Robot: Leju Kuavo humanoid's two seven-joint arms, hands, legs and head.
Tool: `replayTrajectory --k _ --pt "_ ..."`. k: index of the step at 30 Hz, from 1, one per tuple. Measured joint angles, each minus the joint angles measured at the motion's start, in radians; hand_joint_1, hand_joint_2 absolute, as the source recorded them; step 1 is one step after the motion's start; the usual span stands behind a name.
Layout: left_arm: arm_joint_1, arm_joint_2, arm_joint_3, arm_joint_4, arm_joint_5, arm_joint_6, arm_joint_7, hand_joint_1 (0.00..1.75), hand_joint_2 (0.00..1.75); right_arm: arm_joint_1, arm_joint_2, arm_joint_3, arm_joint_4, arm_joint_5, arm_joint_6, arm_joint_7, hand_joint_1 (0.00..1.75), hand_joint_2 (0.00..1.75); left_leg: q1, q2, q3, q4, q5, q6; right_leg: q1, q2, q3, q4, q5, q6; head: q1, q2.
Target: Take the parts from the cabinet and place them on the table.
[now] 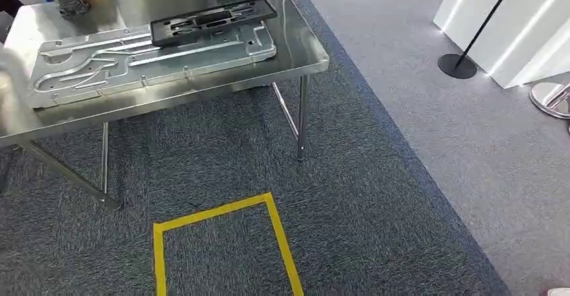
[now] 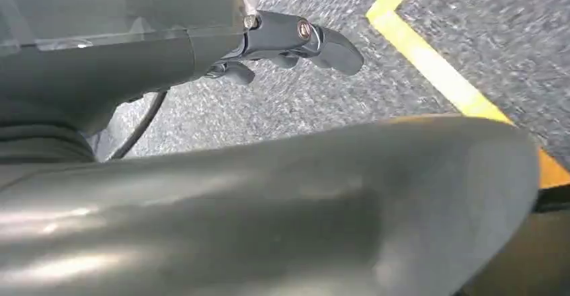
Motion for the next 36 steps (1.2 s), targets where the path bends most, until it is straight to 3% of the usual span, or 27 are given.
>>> replayTrajectory --k 1,2,6,7,8,10,11,12,13,14,16,17,18,19,21,22,23,24,26,27,28,30,31,32,33,34,36 --pt "-0.002 0.000 0.000 0.000 0.000 0.001 -0.001 0.00 0.00 0.000 0.000 0.000 0.000 0.000 0.000 -0.002 0.00 0.00 0.001 -0.001 0.069 -0.099 0.026 0.001 -0.001 0.001 -0.011 0.007 0.006 0.005 0.000 0.000" --pt "-0.006 0.000 0.000 0.000 0.000 0.001 -0.002 0.00 0.00 -0.001 0.000 0.000 0.000 0.002 0.000 -0.003 0.00 0.00 0.000 -0.007 0.104 -0.172 0.011 0.006 0.001 0.001 -0.019 0.013 0.012 0.013 0.000 0.000" --pt "-0.001 0.001 0.000 0.000 0.000 0.001 -0.005 0.00 0.00 0.001 0.000 0.000 0.000 0.002 -0.001 -0.005 0.00 0.00 -0.013 -0.008 0.082 -0.155 0.043 0.036 -0.002 0.002 -0.024 0.011 0.042 0.040 0.000 0.000" --pt "-0.002 0.000 0.000 0.000 0.000 0.001 -0.005 0.00 0.00 0.004 0.000 0.000 0.000 0.002 -0.001 -0.005 0.00 0.00 -0.006 -0.003 0.073 -0.160 0.058 0.045 -0.006 0.003 -0.030 0.015 0.039 0.045 0.000 0.000" --pt "-0.005 0.000 0.000 0.000 0.000 0.001 -0.006 0.00 0.00 0.005 0.000 0.000 0.000 0.002 -0.001 -0.005 0.00 0.00 -0.007 0.001 0.061 -0.160 0.069 0.052 -0.007 0.002 -0.042 0.039 -0.006 0.048 0.000 0.000" --pt "-0.005 0.000 0.000 0.000 0.000 0.001 -0.007 0.00 0.00 0.004 -0.001 0.000 0.000 0.002 -0.001 -0.006 0.00 0.00 -0.010 0.003 0.035 -0.159 0.089 0.061 -0.010 0.002 -0.083 0.176 -0.137 0.056 0.000 0.000" --pt "-0.004 0.000 0.000 0.000 0.000 0.000 -0.007 0.00 0.00 0.004 -0.001 0.000 0.000 0.002 -0.001 -0.006 0.00 0.00 -0.013 0.004 0.021 -0.158 0.100 0.062 -0.009 0.002 -0.102 0.258 -0.182 0.059 0.000 0.000" --pt "-0.004 0.000 0.000 0.000 0.000 0.000 -0.007 0.00 0.00 0.004 -0.001 0.000 0.000 0.002 -0.001 -0.006 0.00 0.00 -0.015 0.006 0.007 -0.156 0.109 0.062 -0.010 0.002 -0.109 0.315 -0.198 0.060 0.000 0.000" --pt "-0.004 0.000 0.000 0.000 0.000 0.000 -0.007 0.00 0.00 0.005 -0.001 0.000 0.000 0.002 -0.001 -0.006 0.00 0.00 -0.017 0.007 -0.008 -0.152 0.118 0.062 -0.009 0.002 -0.099 0.334 -0.185 0.059 0.000 0.000" --pt "-0.004 0.000 0.000 0.000 -0.001 0.000 -0.007 0.00 0.00 0.005 -0.001 0.000 0.000 0.002 -0.001 -0.006 0.00 0.00 -0.018 0.007 -0.022 -0.148 0.126 0.061 -0.009 0.002 -0.067 0.310 -0.153 0.055 0.000 0.000" --pt "-0.004 0.000 0.000 0.000 -0.001 0.000 -0.009 0.00 0.00 0.003 -0.001 0.000 0.000 0.002 -0.001 -0.007 0.00 0.00 -0.022 0.007 -0.050 -0.140 0.142 0.057 -0.003 0.002 0.056 0.146 -0.097 0.040 0.000 0.000" --pt "-0.004 0.000 0.000 0.000 -0.002 0.000 -0.010 0.00 0.00 0.000 -0.003 0.000 0.000 0.003 -0.001 -0.009 0.00 0.00 -0.022 0.007 -0.055 -0.136 0.149 0.055 0.004 0.001 0.131 0.048 -0.106 0.028 0.000 0.000" --pt "-0.004 -0.002 0.000 0.000 -0.002 0.001 -0.010 0.00 0.00 -0.003 -0.005 0.000 -0.001 0.003 -0.001 -0.010 0.00 0.00 -0.027 0.007 -0.062 -0.133 0.155 0.050 0.008 -0.001 0.169 -0.025 -0.130 0.022 0.000 0.000" --pt "-0.004 -0.002 0.000 0.000 -0.002 0.001 -0.010 0.00 0.00 -0.004 -0.005 0.000 -0.001 0.003 -0.001 -0.011 0.00 0.00 -0.025 0.010 -0.061 -0.138 0.164 0.044 0.009 -0.004 0.163 -0.021 -0.124 0.022 0.000 0.000" --pt "-0.006 -0.002 0.000 0.000 -0.002 0.002 -0.013 0.00 0.00 -0.001 -0.008 0.000 -0.001 0.003 -0.001 -0.014 0.00 0.00 -0.020 0.011 -0.064 -0.141 0.180 0.033 0.016 -0.002 0.154 -0.024 -0.113 0.010 0.000 0.000" --pt "-0.002 -0.002 0.000 0.000 -0.002 0.004 -0.013 0.00 0.00 0.001 -0.008 0.000 -0.001 0.003 -0.001 -0.015 0.00 0.00 -0.025 0.010 -0.067 -0.142 0.188 0.026 0.007 -0.003 0.147 -0.037 -0.096 0.002 0.000 0.000" --pt "-0.001 -0.002 0.000 0.000 -0.002 0.007 -0.014 0.00 0.00 -0.003 -0.007 0.000 -0.001 0.003 -0.001 -0.016 0.00 0.00 -0.019 0.003 -0.078 -0.125 0.154 0.020 0.005 -0.009 0.138 -0.040 -0.082 -0.004 0.000 0.000" --pt "-0.001 -0.002 0.000 0.000 -0.002 0.010 -0.014 0.00 0.00 -0.003 -0.007 0.000 -0.001 0.003 -0.001 -0.019 0.00 0.00 -0.018 0.000 -0.093 -0.083 0.093 0.015 0.005 -0.007 0.123 -0.040 -0.071 -0.012 0.000 0.000" --pt "0.000 -0.002 0.000 0.000 -0.003 0.013 -0.014 0.00 0.00 -0.001 -0.007 0.000 -0.001 0.003 -0.002 -0.019 0.00 0.00 -0.010 -0.001 -0.124 0.059 -0.028 0.004 0.006 -0.007 0.092 -0.038 -0.050 -0.013 0.000 0.000" --pt "-0.001 -0.002 0.000 0.000 -0.003 0.013 -0.014 0.00 0.00 0.000 -0.007 0.000 -0.001 0.003 -0.002 -0.019 0.00 0.00 -0.008 0.000 -0.134 0.126 -0.048 -0.001 0.006 -0.007 0.075 -0.036 -0.039 -0.012 0.000 0.000" --pt "0.000 -0.002 0.000 0.000 -0.003 0.015 -0.014 0.00 0.00 0.000 -0.007 0.000 -0.001 0.003 -0.002 -0.018 0.00 0.00 -0.005 0.000 -0.131 0.161 -0.034 -0.004 0.006 -0.008 0.058 -0.034 -0.028 -0.010 0.000 0.000" --pt "0.000 -0.002 0.000 0.000 -0.003 0.019 -0.014 0.00 0.00 0.000 -0.007 0.000 -0.001 0.003 -0.003 -0.018 0.00 0.00 -0.001 0.000 -0.077 0.119 0.052 -0.006 0.004 -0.008 0.025 -0.023 -0.011 -0.004 0.000 0.000" --pt "-0.001 -0.002 0.000 0.000 -0.003 0.023 -0.016 0.00 0.00 0.000 -0.007 0.000 -0.001 0.004 -0.003 -0.018 0.00 0.00 0.001 0.000 -0.025 0.051 0.089 -0.006 0.003 -0.008 0.008 -0.014 -0.005 0.000 0.000 0.000" --pt "-0.001 -0.002 0.000 0.000 -0.003 0.027 -0.016 0.00 0.00 0.000 -0.007 0.000 -0.001 0.006 -0.003 -0.017 0.00 0.00 0.003 -0.001 0.042 -0.040 0.086 -0.004 0.003 -0.007 -0.005 -0.004 0.001 0.005 0.000 0.000" --pt "-0.003 -0.002 0.000 0.000 -0.002 0.030 -0.017 0.00 0.00 0.000 -0.007 0.000 -0.001 0.006 -0.003 -0.017 0.00 0.00 -0.002 -0.002 0.103 -0.136 0.040 -0.001 0.007 -0.005 -0.015 0.008 0.004 0.010 0.000 0.000" --pt "-0.005 -0.002 0.000 0.000 -0.002 0.032 -0.018 0.00 0.00 0.000 -0.007 0.000 0.000 0.007 -0.003 -0.017 0.00 0.00 -0.003 -0.003 0.114 -0.174 0.016 0.012 0.009 -0.006 -0.018 0.015 0.008 0.017 0.000 0.000" --pt "-0.002 -0.002 0.000 0.000 -0.002 0.034 -0.019 0.00 0.00 -0.001 -0.007 0.000 -0.001 0.009 -0.003 -0.018 0.00 0.00 -0.007 -0.001 0.107 -0.169 0.020 0.024 0.006 -0.006 -0.018 0.011 0.020 0.031 0.000 0.000"
